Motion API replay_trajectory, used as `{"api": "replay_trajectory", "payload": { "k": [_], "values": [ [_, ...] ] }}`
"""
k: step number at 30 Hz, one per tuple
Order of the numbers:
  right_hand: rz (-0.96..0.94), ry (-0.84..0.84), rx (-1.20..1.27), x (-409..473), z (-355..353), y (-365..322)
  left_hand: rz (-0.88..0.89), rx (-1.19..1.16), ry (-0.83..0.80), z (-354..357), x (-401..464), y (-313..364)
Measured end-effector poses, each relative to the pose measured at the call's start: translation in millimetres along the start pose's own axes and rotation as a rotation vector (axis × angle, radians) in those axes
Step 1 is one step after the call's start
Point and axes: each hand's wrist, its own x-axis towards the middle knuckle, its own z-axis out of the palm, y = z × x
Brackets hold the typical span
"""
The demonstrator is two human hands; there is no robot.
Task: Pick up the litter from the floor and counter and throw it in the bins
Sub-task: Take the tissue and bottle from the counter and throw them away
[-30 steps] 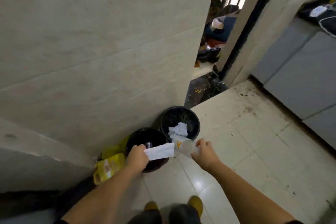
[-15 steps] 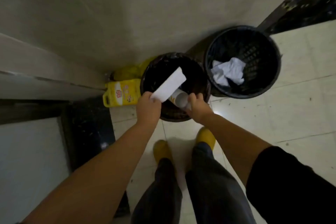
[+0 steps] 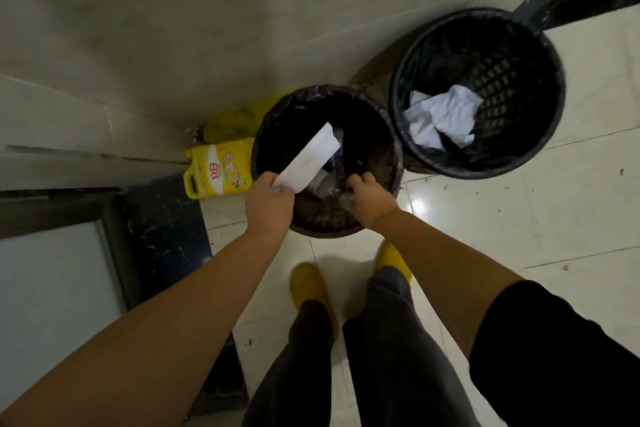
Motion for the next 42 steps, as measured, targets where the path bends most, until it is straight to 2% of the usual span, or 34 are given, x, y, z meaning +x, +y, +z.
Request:
{"api": "replay_trajectory", "payload": {
  "k": [5,7,9,11,13,17,20,22,25,28,30,35,42],
  "values": [
    [0.07,0.18,-0.036,-29,-70,51,0.094,0.058,-0.067,41,-14,79],
    [0.136,0.171,-0.128,-31,-90,87,0.149,0.099,-0.108,76,-12,111],
    [0.158,0.087,-0.255,-28,-97,126,0.24,0.144,-0.16,120,-5,134],
    [0.111,0.026,-0.368,-23,-92,159,0.312,0.178,-0.205,165,2,152],
    [0.005,0.055,-0.401,-17,-78,182,0.337,0.178,-0.248,206,15,160],
    [-0.208,0.321,-0.453,-4,-51,205,0.421,0.342,-0.336,268,57,148],
    [-0.301,0.474,-0.433,6,-45,209,0.408,0.647,-0.483,302,84,125],
    [-0.326,0.512,-0.443,11,-46,208,0.401,0.871,-0.511,308,93,117],
    [-0.313,0.438,-0.446,12,-52,205,0.506,1.007,-0.54,301,97,123],
    [-0.204,0.178,-0.375,5,-70,198,0.578,1.068,-0.585,276,86,149],
    [-0.081,0.075,-0.323,-6,-90,189,0.608,1.065,-0.584,252,73,167],
    [0.103,0.118,-0.184,-73,-161,145,0.671,1.042,-0.544,165,13,220],
    [0.208,0.239,-0.133,-242,-261,61,0.71,1.007,-0.556,25,-136,281]
  ]
}}
